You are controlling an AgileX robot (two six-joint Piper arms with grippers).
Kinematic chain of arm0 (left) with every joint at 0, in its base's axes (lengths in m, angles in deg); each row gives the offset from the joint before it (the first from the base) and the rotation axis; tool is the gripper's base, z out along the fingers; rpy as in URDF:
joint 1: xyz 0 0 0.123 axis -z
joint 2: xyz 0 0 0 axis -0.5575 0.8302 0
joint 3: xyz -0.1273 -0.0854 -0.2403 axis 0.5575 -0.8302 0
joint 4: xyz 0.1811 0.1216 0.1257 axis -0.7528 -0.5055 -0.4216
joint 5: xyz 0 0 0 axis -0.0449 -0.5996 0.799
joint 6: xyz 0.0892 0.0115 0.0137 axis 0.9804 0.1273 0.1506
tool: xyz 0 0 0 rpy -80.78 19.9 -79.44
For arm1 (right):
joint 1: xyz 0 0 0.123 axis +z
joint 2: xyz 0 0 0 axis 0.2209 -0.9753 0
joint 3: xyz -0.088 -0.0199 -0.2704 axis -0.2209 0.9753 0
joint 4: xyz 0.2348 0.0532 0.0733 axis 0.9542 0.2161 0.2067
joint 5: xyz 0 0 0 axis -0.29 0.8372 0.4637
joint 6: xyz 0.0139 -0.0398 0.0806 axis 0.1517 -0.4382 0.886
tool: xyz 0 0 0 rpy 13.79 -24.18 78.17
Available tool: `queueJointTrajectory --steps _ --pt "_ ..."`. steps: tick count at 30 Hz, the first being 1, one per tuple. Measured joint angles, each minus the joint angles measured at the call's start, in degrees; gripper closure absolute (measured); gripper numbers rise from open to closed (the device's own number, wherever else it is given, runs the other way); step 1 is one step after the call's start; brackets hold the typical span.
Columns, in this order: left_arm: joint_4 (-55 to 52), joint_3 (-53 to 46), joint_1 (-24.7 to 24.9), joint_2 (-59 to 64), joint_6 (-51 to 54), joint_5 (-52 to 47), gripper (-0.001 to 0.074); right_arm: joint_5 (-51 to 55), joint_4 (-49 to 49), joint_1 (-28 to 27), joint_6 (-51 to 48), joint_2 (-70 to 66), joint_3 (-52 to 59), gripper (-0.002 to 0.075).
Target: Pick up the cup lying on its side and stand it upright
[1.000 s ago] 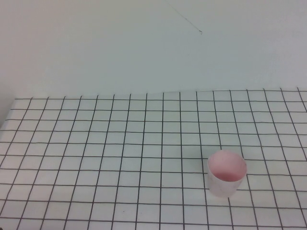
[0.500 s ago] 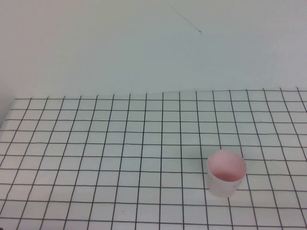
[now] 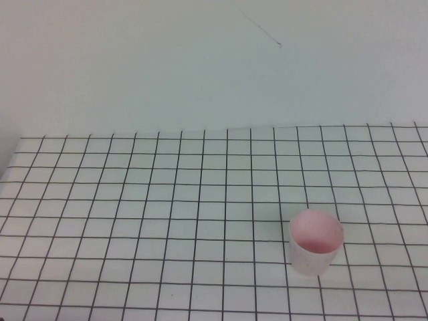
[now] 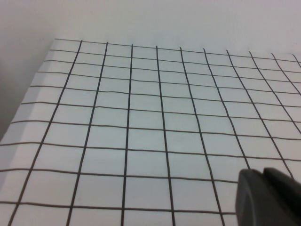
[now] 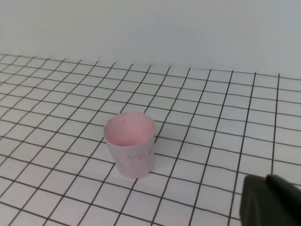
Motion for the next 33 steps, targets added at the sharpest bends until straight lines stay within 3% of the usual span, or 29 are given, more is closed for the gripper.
queueJointTrajectory --steps 5,7,13,17,21,24,26,33 --pt "0.0 0.0 0.0 0.0 0.0 0.0 0.0735 -2.79 -0.61 0.0 1.04 0.12 0.99 0.0729" --pt "0.0 0.0 0.0 0.0 0.0 0.0 0.0734 -5.73 -5.09 -0.99 4.02 0.53 1.85 0.0729" --pt "0.0 0.0 0.0 0.0 0.0 -0.1 0.0734 -14.05 -7.39 -13.13 5.51 2.36 7.31 0.0729" --pt "0.0 0.0 0.0 0.0 0.0 -0.1 0.0735 -26.05 -7.39 -20.76 -1.32 4.96 15.69 0.0729" --pt "0.0 0.0 0.0 0.0 0.0 -0.1 0.0735 -34.02 -2.66 -24.14 -4.11 4.74 22.82 0.0728" --pt "0.0 0.0 0.0 0.0 0.0 -0.1 0.0735 -34.79 0.5 -24.26 -4.11 4.74 27.91 0.0729" --pt "0.0 0.0 0.0 0.0 0.0 -0.1 0.0735 -27.23 0.5 -24.26 -4.11 4.74 27.42 0.0729" --pt "0.0 0.0 0.0 0.0 0.0 -0.6 0.0734 -25.67 0.5 -24.26 -10.07 4.74 27.71 0.0729"
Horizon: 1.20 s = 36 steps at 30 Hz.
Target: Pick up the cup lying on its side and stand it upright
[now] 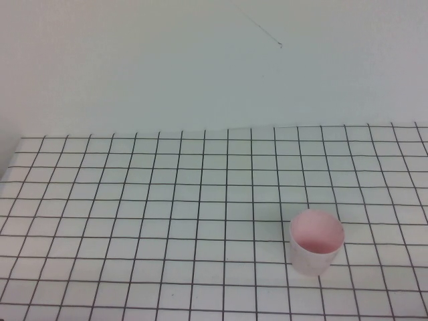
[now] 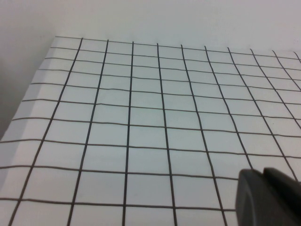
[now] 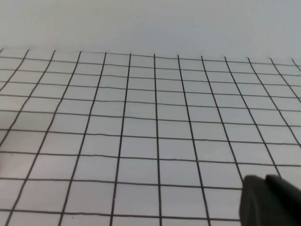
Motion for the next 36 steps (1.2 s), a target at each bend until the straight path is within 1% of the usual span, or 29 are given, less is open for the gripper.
queueJointTrajectory --steps 36 --pt "0.0 0.0 0.0 0.0 0.0 -0.05 0.0734 0.36 -0.82 0.0 0.13 -0.16 0.0 0.0729"
